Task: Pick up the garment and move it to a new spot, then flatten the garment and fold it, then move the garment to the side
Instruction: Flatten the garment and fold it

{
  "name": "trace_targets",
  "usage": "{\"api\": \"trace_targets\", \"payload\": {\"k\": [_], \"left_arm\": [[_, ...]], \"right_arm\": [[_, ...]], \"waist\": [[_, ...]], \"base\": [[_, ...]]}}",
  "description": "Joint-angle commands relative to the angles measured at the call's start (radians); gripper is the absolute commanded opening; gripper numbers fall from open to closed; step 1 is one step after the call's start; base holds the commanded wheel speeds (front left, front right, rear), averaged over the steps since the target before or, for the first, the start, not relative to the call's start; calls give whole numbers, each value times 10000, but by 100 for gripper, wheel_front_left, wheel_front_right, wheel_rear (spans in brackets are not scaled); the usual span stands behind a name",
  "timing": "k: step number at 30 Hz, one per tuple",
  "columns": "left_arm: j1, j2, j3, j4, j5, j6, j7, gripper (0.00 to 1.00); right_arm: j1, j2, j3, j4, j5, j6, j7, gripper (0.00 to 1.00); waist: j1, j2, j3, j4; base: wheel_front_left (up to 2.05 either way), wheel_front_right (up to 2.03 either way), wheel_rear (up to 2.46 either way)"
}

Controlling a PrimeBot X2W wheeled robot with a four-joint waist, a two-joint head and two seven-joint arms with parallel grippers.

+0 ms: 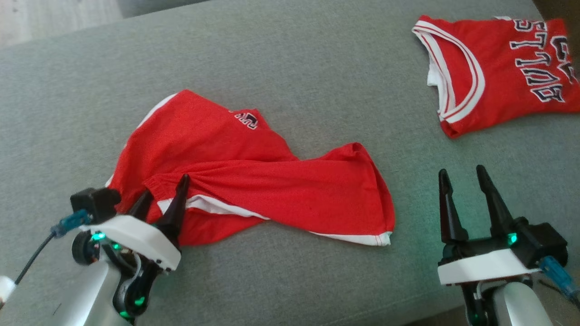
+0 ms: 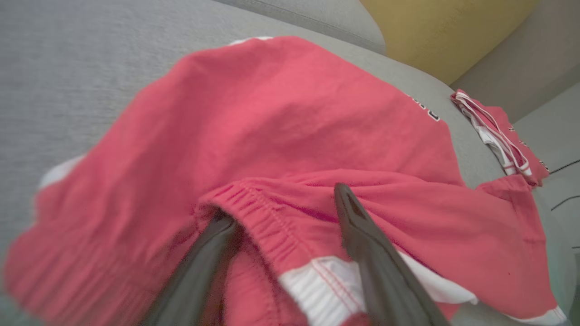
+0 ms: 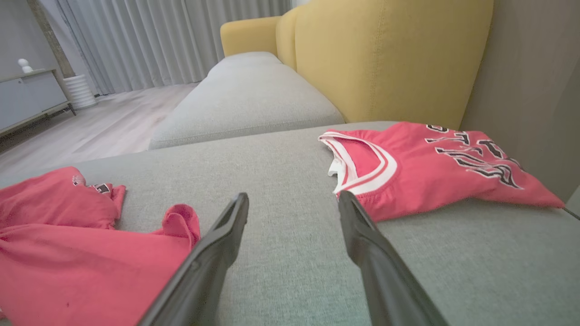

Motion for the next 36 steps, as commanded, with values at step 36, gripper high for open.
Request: {"api": "trace_targets", "payload": {"k": [36], "left_arm": [[2333, -993, -278, -1688, 1384, 1271, -2798, 100]], "right_arm": [[508, -52, -128, -876, -580, 67, -109, 100]], "waist": [[-1, 0, -1695, 1590]], "base": [[0, 0, 0]]}}
